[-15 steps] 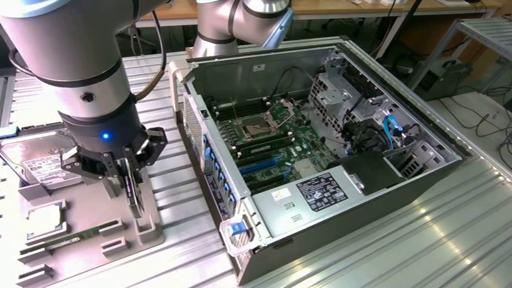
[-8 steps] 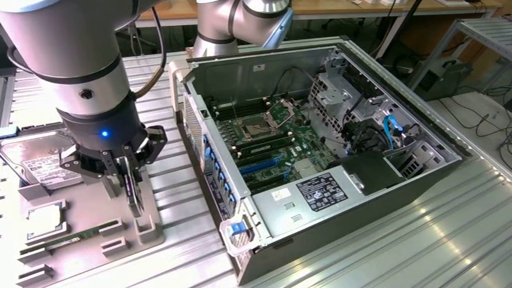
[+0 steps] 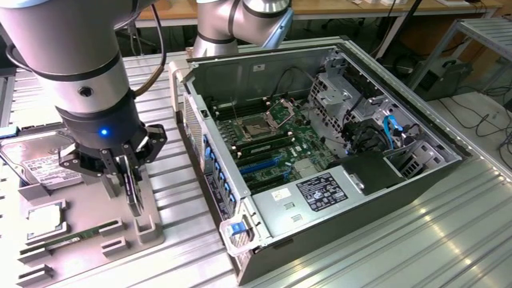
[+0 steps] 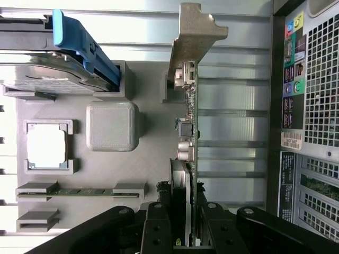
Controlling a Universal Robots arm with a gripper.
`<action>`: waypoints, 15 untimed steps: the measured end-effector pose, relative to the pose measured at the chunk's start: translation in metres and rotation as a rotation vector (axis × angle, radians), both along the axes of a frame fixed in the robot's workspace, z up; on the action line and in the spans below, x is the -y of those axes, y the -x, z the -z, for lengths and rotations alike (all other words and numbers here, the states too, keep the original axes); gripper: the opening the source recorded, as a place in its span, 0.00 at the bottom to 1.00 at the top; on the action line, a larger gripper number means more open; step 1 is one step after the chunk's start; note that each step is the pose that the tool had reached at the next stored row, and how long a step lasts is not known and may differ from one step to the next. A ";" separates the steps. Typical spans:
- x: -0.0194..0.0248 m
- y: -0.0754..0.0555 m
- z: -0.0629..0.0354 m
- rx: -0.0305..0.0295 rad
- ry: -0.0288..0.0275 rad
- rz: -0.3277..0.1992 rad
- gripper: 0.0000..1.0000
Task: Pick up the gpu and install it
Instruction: 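Pick up the gpu and move the gpu toward the slot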
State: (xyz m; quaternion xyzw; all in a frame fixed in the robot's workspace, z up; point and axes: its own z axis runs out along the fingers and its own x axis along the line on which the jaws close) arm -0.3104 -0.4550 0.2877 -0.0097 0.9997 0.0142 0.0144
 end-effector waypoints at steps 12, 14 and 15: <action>0.0000 0.000 -0.0038 0.0000 0.0000 0.000 0.27; 0.0000 0.000 -0.0046 -0.0001 0.0001 0.000 0.27; 0.0000 0.000 -0.0052 -0.0002 0.0001 0.000 0.27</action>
